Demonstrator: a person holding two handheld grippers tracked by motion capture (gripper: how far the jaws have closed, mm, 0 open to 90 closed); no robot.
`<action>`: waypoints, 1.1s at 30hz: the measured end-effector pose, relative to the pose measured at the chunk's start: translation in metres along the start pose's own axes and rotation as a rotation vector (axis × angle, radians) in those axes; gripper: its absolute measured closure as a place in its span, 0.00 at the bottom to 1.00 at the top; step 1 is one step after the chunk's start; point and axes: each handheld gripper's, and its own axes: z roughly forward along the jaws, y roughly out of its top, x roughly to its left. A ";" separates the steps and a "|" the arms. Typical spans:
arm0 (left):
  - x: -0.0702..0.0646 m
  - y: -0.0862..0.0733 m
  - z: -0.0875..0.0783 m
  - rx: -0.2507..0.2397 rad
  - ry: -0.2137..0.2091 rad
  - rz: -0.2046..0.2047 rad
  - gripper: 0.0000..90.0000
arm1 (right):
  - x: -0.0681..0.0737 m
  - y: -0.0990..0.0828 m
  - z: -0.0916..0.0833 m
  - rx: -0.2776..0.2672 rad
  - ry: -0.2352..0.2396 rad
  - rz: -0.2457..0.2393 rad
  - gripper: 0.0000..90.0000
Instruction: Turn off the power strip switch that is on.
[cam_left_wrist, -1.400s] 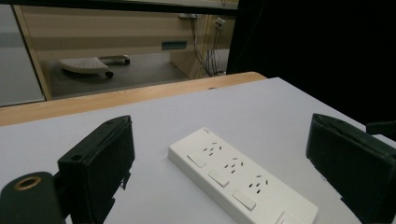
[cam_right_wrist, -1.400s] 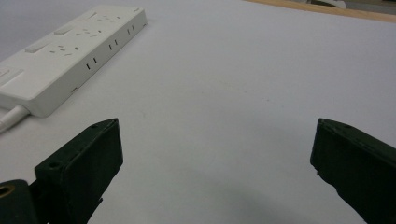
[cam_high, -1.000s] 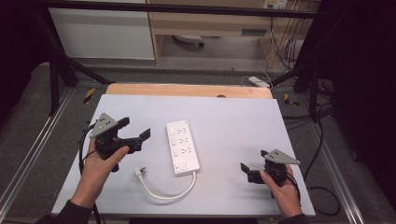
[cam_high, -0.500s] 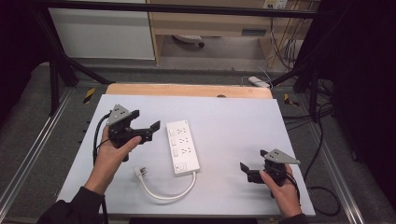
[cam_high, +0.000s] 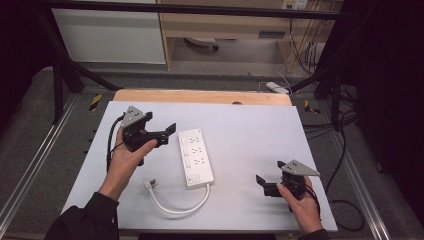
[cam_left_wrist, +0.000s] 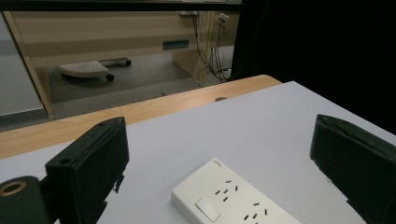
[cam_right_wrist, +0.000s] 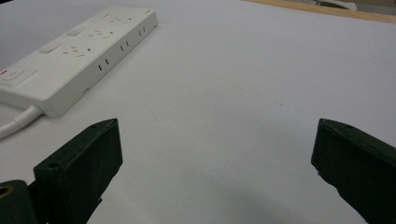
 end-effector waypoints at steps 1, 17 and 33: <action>0.001 0.001 0.001 -0.001 0.003 -0.002 0.05 | 0.000 0.000 0.000 0.000 0.000 0.000 0.03; 0.009 0.008 0.016 0.004 0.027 0.020 0.05 | 0.001 0.000 0.000 0.001 0.005 -0.003 0.03; 0.022 0.007 0.033 0.052 0.064 0.002 0.05 | 0.000 0.000 -0.001 -0.004 0.009 0.008 0.03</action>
